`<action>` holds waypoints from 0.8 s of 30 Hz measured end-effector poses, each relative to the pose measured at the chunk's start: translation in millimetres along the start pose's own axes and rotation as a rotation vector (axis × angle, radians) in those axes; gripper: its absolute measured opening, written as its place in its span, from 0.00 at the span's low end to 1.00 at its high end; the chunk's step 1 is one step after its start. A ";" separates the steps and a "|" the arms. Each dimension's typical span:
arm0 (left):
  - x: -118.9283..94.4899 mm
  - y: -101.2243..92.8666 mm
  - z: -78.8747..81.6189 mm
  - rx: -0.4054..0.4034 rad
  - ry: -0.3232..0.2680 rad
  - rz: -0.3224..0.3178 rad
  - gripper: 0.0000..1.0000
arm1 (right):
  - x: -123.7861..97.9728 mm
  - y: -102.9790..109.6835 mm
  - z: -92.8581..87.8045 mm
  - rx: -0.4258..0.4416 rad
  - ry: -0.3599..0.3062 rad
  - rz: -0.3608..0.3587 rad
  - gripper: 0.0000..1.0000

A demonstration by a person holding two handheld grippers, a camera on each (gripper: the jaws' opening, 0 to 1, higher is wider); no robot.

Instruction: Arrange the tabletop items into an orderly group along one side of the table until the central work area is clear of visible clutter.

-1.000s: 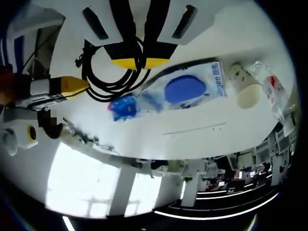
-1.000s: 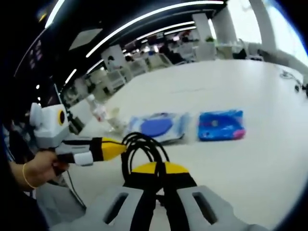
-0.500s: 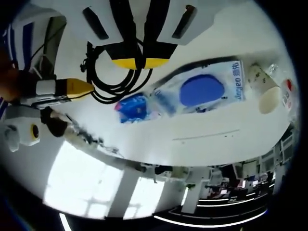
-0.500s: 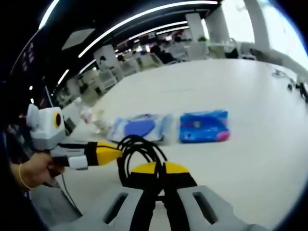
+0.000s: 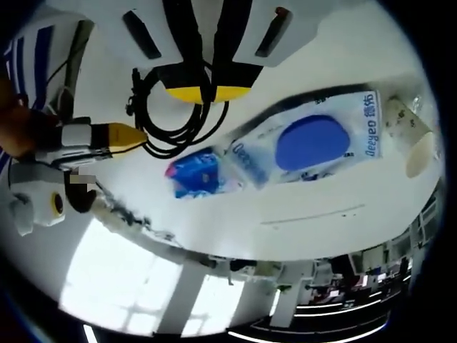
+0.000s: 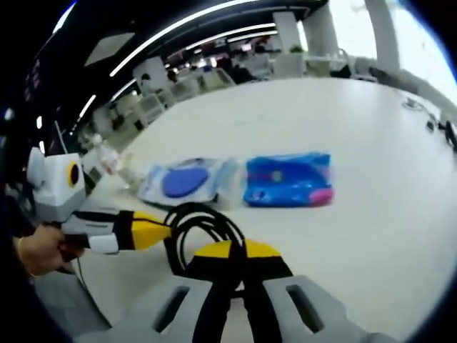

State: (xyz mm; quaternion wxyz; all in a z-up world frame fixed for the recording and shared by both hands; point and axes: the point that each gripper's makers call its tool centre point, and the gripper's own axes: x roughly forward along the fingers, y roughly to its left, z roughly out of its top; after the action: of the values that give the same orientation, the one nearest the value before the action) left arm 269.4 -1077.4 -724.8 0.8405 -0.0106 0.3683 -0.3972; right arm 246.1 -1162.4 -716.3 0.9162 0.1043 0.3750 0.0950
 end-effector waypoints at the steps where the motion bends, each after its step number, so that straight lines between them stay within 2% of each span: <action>1: 2.9 1.5 -1.0 0.000 0.005 0.004 0.02 | 2.7 -1.4 -0.7 -0.003 0.004 0.000 0.00; 7: 13.5 5.9 -1.3 0.010 0.019 0.019 0.02 | 17.6 -11.8 -5.5 0.003 0.028 -0.018 0.00; 17: 24.9 13.2 -3.8 0.041 0.030 0.048 0.02 | 31.7 -20.0 -9.0 -0.085 0.057 -0.041 0.00; 24: 26.3 15.0 -7.5 0.160 0.053 0.084 0.03 | 39.2 -23.0 -13.2 -0.136 0.066 -0.060 0.00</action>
State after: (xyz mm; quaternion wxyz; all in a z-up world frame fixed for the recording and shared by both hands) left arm 285.5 -1082.9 -751.0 0.8447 0.0824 0.3576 -0.3897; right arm 266.4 -1172.9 -757.7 0.9108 0.0273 0.4006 0.0962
